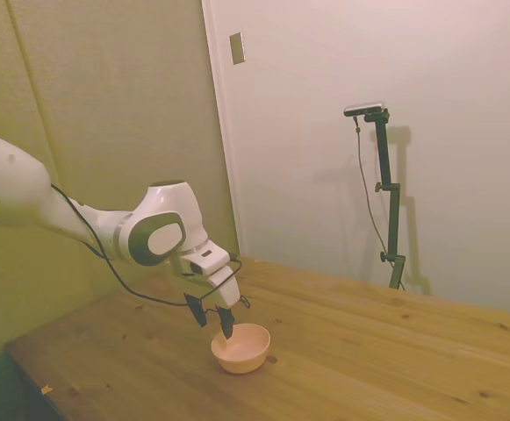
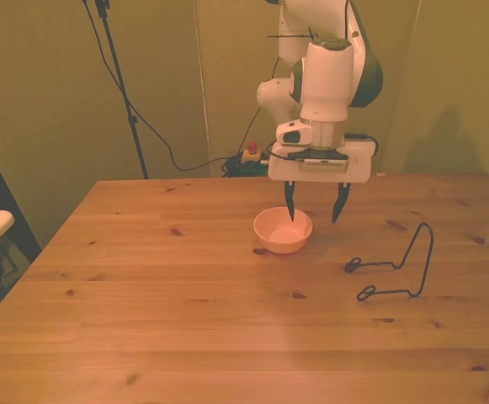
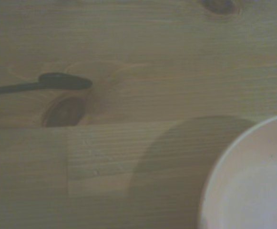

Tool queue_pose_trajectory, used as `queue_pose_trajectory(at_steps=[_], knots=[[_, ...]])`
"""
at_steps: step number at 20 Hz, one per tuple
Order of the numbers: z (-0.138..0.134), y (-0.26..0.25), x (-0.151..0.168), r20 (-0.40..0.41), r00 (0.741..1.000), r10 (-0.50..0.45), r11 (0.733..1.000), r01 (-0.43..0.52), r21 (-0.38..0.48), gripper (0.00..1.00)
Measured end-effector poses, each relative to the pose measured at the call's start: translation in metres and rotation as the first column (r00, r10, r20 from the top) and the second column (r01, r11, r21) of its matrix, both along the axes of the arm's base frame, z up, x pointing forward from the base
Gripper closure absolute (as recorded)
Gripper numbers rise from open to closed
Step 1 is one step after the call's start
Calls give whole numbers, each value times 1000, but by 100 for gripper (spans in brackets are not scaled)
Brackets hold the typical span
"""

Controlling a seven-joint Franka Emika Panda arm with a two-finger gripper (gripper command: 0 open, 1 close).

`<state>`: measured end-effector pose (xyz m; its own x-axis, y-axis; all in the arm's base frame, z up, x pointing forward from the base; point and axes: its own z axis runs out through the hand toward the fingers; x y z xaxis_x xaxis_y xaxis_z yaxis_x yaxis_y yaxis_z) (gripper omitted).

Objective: Load the bowl

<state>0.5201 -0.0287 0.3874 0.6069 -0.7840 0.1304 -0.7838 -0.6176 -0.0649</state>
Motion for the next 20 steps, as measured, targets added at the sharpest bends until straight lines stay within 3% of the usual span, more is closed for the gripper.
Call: queue_pose_trajectory(at_steps=[2, 3, 12, 20], knots=[[-11, -1, 6, -16, 1000, -6, 1000, 6, -8, 0], [-15, -1, 8, -23, 1000, -10, 1000, 10, -11, 100], [-30, -4, 14, -48, 999, -14, 1000, 13, -16, 100], [-25, -3, 18, -40, 999, -12, 1000, 12, -16, 100]])
